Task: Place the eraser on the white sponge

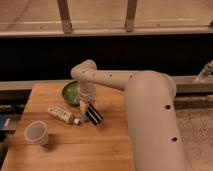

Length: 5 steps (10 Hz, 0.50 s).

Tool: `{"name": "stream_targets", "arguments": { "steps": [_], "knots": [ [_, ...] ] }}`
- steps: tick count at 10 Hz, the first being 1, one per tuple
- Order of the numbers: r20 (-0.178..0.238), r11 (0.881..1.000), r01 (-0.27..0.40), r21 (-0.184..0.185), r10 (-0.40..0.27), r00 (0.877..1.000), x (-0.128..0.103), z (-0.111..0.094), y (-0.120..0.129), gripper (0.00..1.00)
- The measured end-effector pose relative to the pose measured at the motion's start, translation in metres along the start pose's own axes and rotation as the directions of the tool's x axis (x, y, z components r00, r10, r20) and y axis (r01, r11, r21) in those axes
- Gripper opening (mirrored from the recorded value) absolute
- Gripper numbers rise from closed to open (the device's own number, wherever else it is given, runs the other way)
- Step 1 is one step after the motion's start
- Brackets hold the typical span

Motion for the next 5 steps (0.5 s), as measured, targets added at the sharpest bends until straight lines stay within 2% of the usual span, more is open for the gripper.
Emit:
{"name": "stream_targets", "arguments": {
  "steps": [5],
  "knots": [
    [0.003,0.999,0.014,-0.043,-0.014,1.0,-0.011,0.018,0.003,0.07]
  ]
}}
